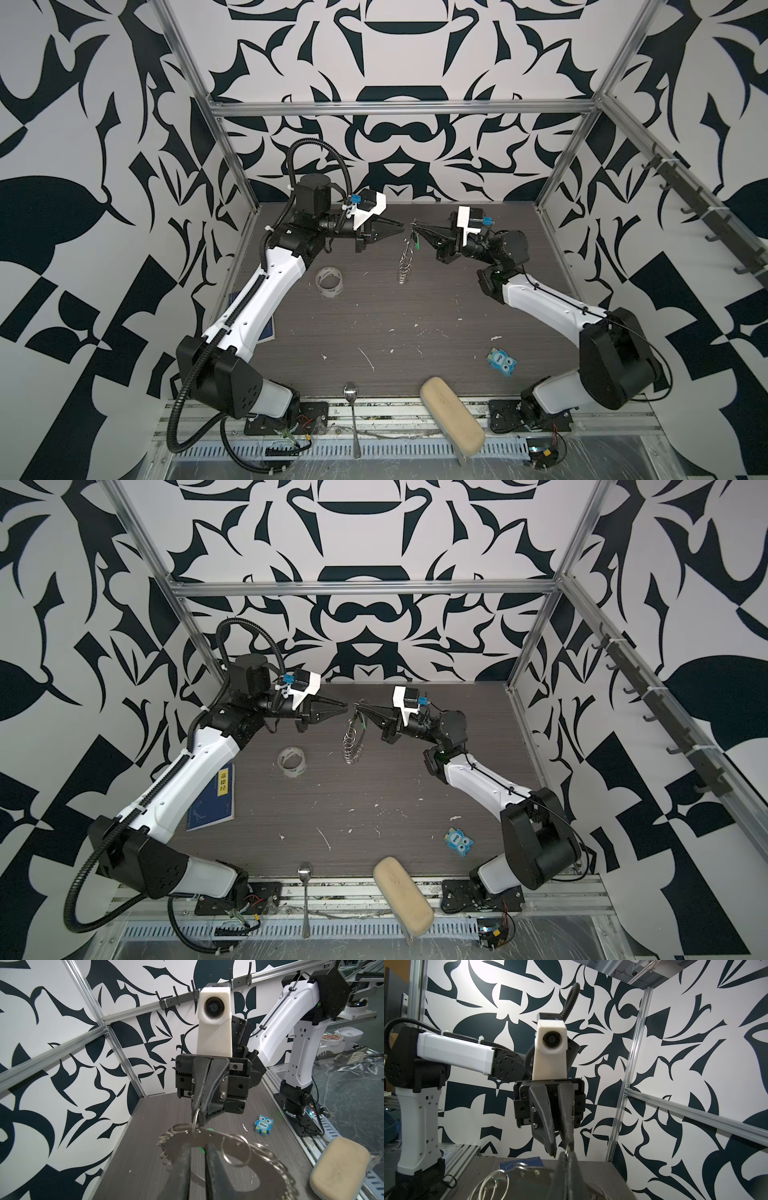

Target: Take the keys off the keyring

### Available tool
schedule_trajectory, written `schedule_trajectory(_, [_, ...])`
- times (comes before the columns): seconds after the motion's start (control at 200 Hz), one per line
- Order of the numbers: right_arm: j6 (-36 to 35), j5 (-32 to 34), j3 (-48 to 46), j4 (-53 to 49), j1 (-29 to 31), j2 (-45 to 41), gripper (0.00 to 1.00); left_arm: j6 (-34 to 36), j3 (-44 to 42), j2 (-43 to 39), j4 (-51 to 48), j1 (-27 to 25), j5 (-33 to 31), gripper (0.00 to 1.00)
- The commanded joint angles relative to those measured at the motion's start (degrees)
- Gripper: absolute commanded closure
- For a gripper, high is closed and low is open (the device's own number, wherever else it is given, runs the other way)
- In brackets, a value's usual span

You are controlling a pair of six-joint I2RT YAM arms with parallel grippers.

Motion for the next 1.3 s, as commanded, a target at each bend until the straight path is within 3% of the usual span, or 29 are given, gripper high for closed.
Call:
schedule_trajectory(0.0, [0.6, -0.4, 2.2, 4.4, 0.8, -0.4, 1.00, -1.3, 1.5, 0.5, 0.9, 0.0, 1.7, 0.81])
schedule_trajectory(0.775, [0.0, 0.0, 3.8, 4.3, 2.3, 0.2, 1.00, -1.7, 1.2, 0.7, 0.0, 0.0, 1.3, 0.78])
schedule_trajectory(1.295, [-0.1, -0.5, 5.2, 3.8, 2.5, 0.7, 1.00, -1.9, 1.7, 0.8, -0.4, 0.0, 1.0, 0.85])
